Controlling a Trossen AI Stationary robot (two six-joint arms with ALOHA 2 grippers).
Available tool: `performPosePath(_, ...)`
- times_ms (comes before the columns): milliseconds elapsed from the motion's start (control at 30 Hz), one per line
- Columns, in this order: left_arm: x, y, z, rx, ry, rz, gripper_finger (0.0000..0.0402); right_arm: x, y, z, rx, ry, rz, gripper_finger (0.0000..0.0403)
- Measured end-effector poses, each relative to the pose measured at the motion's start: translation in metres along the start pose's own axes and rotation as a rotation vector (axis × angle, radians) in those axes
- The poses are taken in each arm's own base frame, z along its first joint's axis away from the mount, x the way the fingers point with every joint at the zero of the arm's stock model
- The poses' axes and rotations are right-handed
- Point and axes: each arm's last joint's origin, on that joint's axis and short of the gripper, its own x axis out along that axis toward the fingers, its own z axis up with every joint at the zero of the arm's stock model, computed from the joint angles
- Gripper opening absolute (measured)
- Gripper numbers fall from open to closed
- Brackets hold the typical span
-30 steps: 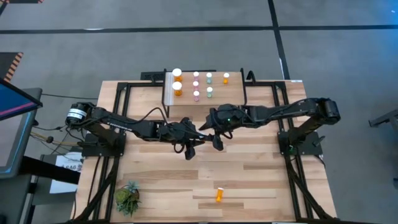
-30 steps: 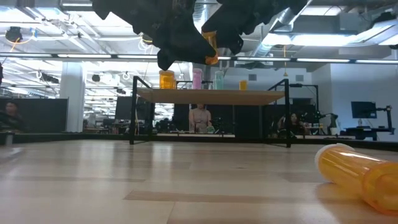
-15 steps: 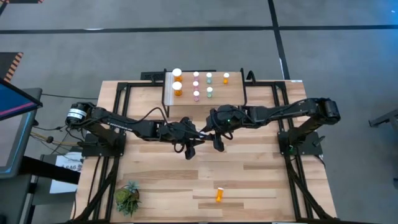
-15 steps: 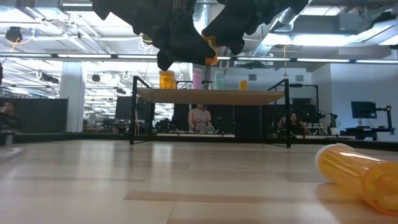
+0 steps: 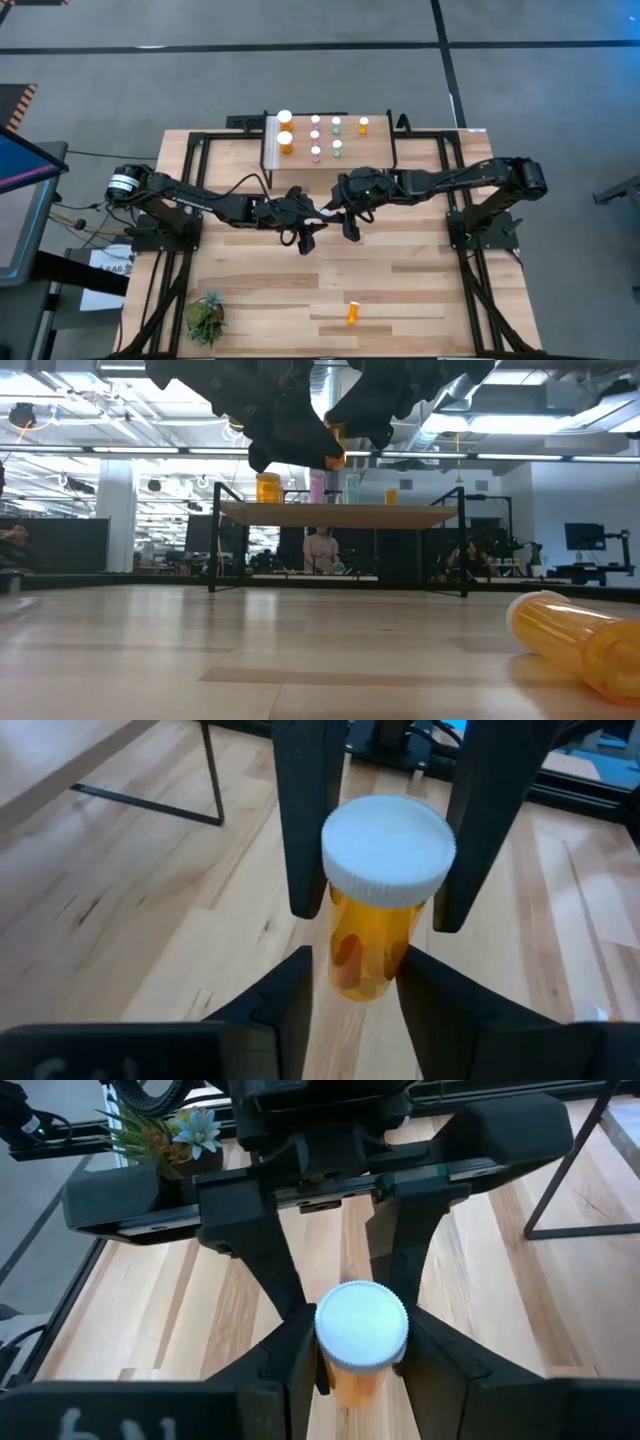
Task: Pick and place medicine bottles onto shelf by color
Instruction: Put the left small orange pill bottle on the shelf aligned with the other small orange pill bottle
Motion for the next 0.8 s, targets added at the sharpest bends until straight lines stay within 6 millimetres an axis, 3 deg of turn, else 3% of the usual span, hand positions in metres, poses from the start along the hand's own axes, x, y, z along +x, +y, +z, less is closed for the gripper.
performPosePath(200,0.0,0.001,0.0,0.0,-0.002,0.011,0.0159,-0.001,-0.004,0.0,0.01,-0.002,-0.01,0.0142)
performPosePath(433,0.0,0.001,-0.002,0.004,0.018,0.016,0.0167,-0.008,-0.009,0.005,0.015,-0.028,-0.023,0.0144)
performPosePath(800,-0.007,0.003,-0.002,0.047,0.046,0.026,0.0167,-0.052,-0.017,0.013,-0.019,-0.035,-0.072,0.0147)
